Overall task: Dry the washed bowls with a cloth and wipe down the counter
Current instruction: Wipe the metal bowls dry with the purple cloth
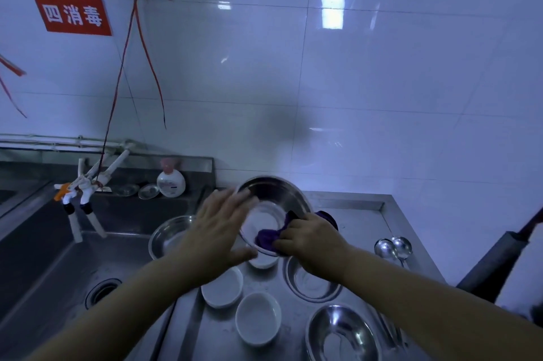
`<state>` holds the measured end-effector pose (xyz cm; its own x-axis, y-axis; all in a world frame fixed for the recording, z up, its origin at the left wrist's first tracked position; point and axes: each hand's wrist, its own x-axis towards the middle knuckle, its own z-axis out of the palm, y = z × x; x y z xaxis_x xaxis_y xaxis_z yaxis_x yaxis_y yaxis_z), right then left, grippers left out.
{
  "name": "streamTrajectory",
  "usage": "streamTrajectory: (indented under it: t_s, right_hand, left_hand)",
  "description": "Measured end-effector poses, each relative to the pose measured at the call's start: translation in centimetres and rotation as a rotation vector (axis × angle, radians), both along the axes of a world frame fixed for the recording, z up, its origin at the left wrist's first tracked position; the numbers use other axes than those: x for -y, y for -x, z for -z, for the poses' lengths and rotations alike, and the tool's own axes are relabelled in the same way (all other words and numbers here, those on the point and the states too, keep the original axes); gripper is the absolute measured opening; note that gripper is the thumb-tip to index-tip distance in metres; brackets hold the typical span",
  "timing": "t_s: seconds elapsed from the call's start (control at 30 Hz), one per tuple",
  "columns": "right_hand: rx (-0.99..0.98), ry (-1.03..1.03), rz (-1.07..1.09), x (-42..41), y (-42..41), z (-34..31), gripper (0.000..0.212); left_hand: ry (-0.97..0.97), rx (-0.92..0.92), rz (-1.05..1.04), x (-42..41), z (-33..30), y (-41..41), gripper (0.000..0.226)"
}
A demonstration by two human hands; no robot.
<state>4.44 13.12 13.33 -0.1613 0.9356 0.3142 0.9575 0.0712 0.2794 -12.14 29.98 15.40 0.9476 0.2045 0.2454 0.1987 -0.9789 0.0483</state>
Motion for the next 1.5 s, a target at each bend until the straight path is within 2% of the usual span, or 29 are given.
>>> streamTrajectory:
  t_s: [0.03, 0.1, 0.13, 0.17, 0.23, 0.33, 0.4, 0.47, 0.57, 0.63, 0.73, 0.83, 0.97, 1.13, 1.23, 1.33, 1.5]
  right_hand:
    - [-0.022, 0.006, 0.013, 0.0, 0.1, -0.2, 0.026]
    - [-0.036, -0.002, 0.005, -0.2, 0.4, -0.4, 0.021]
    - [-0.041, -0.016, -0.009, -0.2, 0.4, -0.5, 0.018]
    - [-0.06, -0.039, -0.025, -0.1, 0.4, -0.7, 0.015]
    - [-0.142, -0.148, -0.044, 0.2, -0.1, -1.2, 0.018]
    - [-0.313, -0.448, 0.058, 0.9, -1.1, -1.6, 0.029]
    - [-0.44, -0.605, 0.179, 0.9, -1.2, -1.6, 0.038]
    - [-0.519, -0.651, 0.22, 0.4, -0.5, -1.5, 0.043]
    - [-0.567, -0.578, 0.227, -1.1, 1.1, -1.2, 0.051]
    - [-0.569, -0.583, 0.264, -1.9, 1.9, -0.9, 0.048]
    - [-0.451, -0.634, 0.261, -2.2, 2.6, -0.5, 0.04]
    - [-0.33, -0.632, 0.214, -2.0, 3.5, 0.2, 0.032]
    - [-0.206, -0.593, 0.164, -1.8, 5.1, 1.7, 0.024]
    - [-0.316, -0.621, 0.285, -2.5, 4.6, -0.1, 0.022]
    - [-0.517, -0.661, 0.417, -3.2, 3.3, -2.2, 0.022]
    - [-0.863, -0.678, 0.48, -3.1, 2.1, -3.1, 0.022]
    - [-1.356, -0.719, 0.501, -2.2, 1.1, -2.8, 0.028]
  left_hand:
    - [-0.113, -0.053, 0.099, 0.2, 0.2, -0.1, 0.075]
    - [-0.233, -0.039, 0.241, 0.6, 0.3, -0.6, 0.038]
    - [-0.237, 0.014, 0.279, 0.7, 0.1, -0.9, 0.022]
    - [-0.191, 0.064, 0.279, 0.7, -0.1, -1.1, 0.016]
    - [0.012, 0.116, 0.222, 0.2, 0.0, -0.9, 0.01]
    - [0.507, 0.107, -0.014, -0.1, 0.8, -0.3, 0.015]
    - [0.874, 0.235, -0.158, 0.4, 1.2, -0.3, 0.023]
    - [1.145, 0.347, -0.259, 1.3, 1.1, -0.8, 0.02]
    - [1.427, 0.406, -0.332, 3.1, 0.8, -1.7, 0.017]
    - [1.564, 0.492, -0.395, 4.1, 0.4, -2.1, 0.021]
    - [1.752, 0.558, -0.461, 4.5, -0.3, -2.4, 0.041]
    - [1.828, 0.475, -0.41, 4.6, -0.7, -2.6, 0.064]
    - [1.871, 0.519, -0.414, 5.1, -0.6, -3.0, 0.065]
    - [1.831, 0.521, -0.393, 5.2, -0.1, -3.2, 0.069]
    - [1.88, 0.55, -0.432, 4.9, -0.1, -3.2, 0.062]
    - [1.938, 0.597, -0.477, 4.5, -0.2, -3.1, 0.051]
    - [2.014, 0.656, -0.43, 4.1, 0.4, -2.6, 0.033]
